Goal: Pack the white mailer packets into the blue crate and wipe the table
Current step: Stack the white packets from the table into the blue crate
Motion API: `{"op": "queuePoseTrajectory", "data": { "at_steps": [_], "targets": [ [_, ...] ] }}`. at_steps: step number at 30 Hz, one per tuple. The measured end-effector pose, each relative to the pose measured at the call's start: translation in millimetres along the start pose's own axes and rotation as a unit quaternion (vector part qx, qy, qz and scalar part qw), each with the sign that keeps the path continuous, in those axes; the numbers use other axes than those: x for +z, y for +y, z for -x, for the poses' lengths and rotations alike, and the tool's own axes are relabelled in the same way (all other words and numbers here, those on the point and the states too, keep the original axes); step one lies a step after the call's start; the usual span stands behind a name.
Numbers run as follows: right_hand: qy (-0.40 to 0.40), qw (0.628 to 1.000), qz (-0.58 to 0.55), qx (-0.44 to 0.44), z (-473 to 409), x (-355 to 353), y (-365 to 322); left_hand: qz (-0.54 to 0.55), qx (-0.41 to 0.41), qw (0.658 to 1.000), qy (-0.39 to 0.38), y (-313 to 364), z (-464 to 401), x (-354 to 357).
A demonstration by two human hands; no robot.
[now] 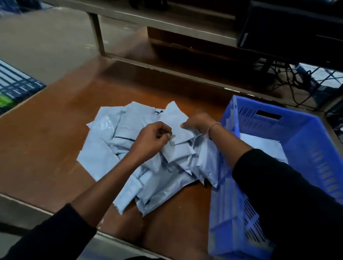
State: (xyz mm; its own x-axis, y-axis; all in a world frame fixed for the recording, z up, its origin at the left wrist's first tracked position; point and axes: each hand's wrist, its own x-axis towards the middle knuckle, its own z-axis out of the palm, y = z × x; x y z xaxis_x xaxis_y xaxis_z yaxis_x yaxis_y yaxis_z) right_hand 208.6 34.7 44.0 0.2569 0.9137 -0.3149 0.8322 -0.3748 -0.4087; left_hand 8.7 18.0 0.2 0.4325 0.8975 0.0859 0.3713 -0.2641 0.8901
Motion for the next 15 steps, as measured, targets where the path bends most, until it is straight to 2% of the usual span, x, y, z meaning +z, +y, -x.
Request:
{"op": "queuePoseTrajectory", "data": {
  "at_steps": [3, 5, 7, 9, 11, 15],
  "targets": [
    [-0.014, 0.985, -0.171, 0.023, -8, -4, 7, 0.033, -0.030, 0.999, 0.024, -6, -3, -8],
    [0.008, 0.964, -0.265, 0.025, -5, -13, 7, 0.078, -0.060, 0.994, 0.054, -7, -8, -10],
    [0.043, 0.945, -0.323, -0.001, 3, -22, 5, 0.150, -0.090, 0.983, 0.061, -3, -16, -11],
    [0.033, 0.930, -0.365, -0.014, 12, -29, 3, 0.234, -0.129, 0.963, 0.038, 2, -26, -11],
    [0.011, 0.931, -0.365, -0.013, 18, -33, 7, 0.298, -0.153, 0.942, 0.000, 4, -36, -12],
    [0.024, 0.965, -0.262, 0.000, 33, -31, 15, 0.340, -0.141, 0.929, -0.041, 5, -49, -10]
  ]
}}
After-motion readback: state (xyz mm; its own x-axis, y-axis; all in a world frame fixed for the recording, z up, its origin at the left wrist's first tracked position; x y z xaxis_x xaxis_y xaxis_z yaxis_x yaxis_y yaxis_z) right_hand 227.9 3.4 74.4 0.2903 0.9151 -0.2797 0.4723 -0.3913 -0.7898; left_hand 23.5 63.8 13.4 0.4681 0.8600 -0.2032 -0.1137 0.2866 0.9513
